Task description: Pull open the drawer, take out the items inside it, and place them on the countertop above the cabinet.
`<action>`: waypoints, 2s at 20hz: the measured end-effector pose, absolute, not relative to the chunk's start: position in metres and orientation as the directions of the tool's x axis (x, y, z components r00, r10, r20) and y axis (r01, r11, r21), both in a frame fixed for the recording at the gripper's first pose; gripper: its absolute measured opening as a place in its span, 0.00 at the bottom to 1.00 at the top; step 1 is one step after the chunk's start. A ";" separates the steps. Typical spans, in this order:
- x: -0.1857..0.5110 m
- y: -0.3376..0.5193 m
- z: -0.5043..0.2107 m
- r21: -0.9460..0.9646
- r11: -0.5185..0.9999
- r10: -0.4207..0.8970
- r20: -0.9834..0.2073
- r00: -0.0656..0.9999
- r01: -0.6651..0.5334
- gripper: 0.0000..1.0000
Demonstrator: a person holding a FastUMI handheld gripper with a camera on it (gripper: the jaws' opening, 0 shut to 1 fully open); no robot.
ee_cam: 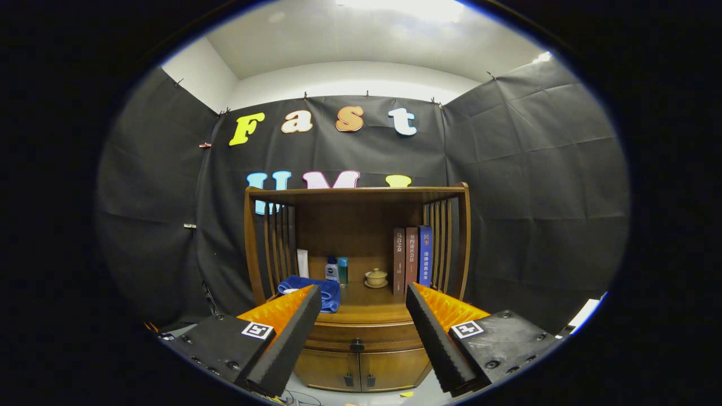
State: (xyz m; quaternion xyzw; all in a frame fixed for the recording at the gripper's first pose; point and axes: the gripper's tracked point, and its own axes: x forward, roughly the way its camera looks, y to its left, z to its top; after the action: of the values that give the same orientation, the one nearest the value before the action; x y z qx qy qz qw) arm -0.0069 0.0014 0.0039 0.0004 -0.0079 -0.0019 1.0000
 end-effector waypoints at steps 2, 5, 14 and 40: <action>-0.007 0.002 0.004 -0.001 1.000 -0.004 0.016 1.000 0.004 0.99; -0.008 0.002 0.004 0.002 1.000 -0.004 0.019 1.000 0.004 0.99; 0.000 0.003 -0.015 0.000 1.000 -0.003 -0.002 1.000 0.003 0.98; 0.167 0.000 -0.299 0.055 0.998 0.003 -0.283 0.959 0.013 0.99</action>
State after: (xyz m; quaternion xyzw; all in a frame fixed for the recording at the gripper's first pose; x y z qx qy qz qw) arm 0.1671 0.0002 -0.2986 0.0279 0.1431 -0.0023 0.9893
